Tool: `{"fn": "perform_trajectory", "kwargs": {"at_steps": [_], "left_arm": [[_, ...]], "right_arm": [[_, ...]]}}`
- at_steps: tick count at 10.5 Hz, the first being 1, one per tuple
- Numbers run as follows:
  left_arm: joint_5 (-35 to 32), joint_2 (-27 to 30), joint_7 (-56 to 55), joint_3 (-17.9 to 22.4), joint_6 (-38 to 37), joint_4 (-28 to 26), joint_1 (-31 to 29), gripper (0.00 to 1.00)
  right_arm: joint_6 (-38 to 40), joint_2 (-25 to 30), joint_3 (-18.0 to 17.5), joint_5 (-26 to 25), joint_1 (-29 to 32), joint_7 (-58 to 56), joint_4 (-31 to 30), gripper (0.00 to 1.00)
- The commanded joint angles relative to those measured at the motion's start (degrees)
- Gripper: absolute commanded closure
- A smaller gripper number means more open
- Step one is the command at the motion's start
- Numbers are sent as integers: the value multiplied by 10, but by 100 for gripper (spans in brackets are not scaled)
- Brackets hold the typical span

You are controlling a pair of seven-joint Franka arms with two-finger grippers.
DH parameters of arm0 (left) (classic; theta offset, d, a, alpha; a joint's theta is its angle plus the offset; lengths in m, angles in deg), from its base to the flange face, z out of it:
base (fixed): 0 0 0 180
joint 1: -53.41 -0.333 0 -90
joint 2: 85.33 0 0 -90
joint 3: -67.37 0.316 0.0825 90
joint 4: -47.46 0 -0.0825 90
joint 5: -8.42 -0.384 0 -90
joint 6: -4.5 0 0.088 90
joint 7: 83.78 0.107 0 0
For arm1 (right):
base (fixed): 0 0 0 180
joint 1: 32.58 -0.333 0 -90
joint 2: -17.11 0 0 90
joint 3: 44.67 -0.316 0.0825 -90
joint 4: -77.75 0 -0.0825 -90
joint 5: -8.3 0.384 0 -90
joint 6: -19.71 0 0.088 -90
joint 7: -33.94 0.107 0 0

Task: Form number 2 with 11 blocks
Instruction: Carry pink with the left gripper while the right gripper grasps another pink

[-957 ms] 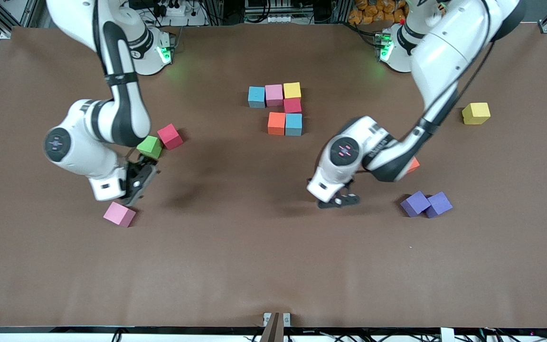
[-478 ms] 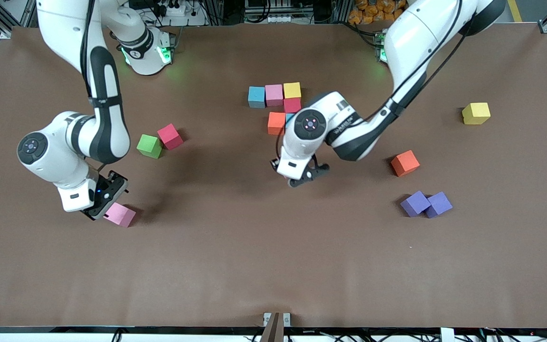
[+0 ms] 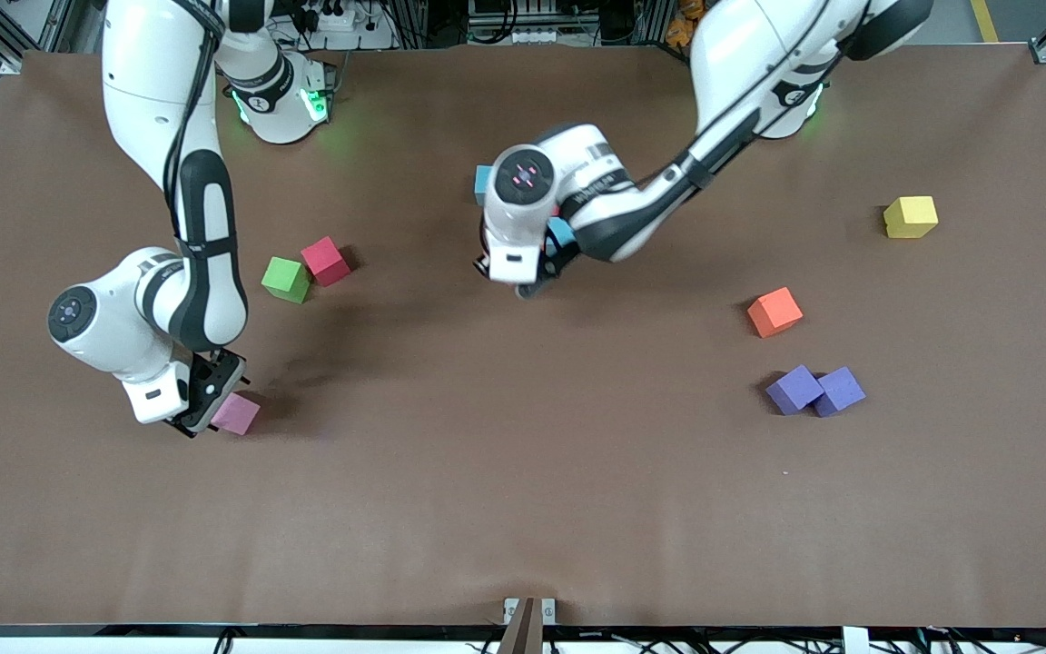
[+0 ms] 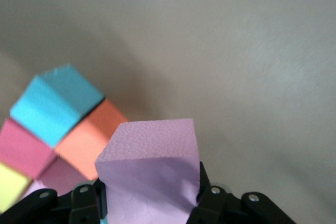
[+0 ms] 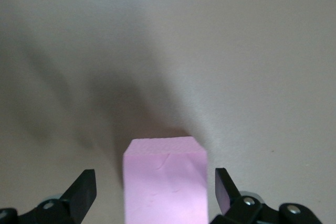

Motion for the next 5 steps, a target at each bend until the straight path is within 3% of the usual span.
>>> {"fn": "perform_trajectory", "kwargs": {"at_steps": [1,3,5], "left_arm": [[16,4,-125,6,6,0,28,57],[13,1,-218,7,41,-9,55,58],[10,1,-298,13,87,-31,71,58]], "right_arm": [[-6,-16,-7,19,12,-21,22,0],[-18,-24,-8,27,17,-21,22,0],[-17,-25,-31,38,49,-21,22,0]]}}
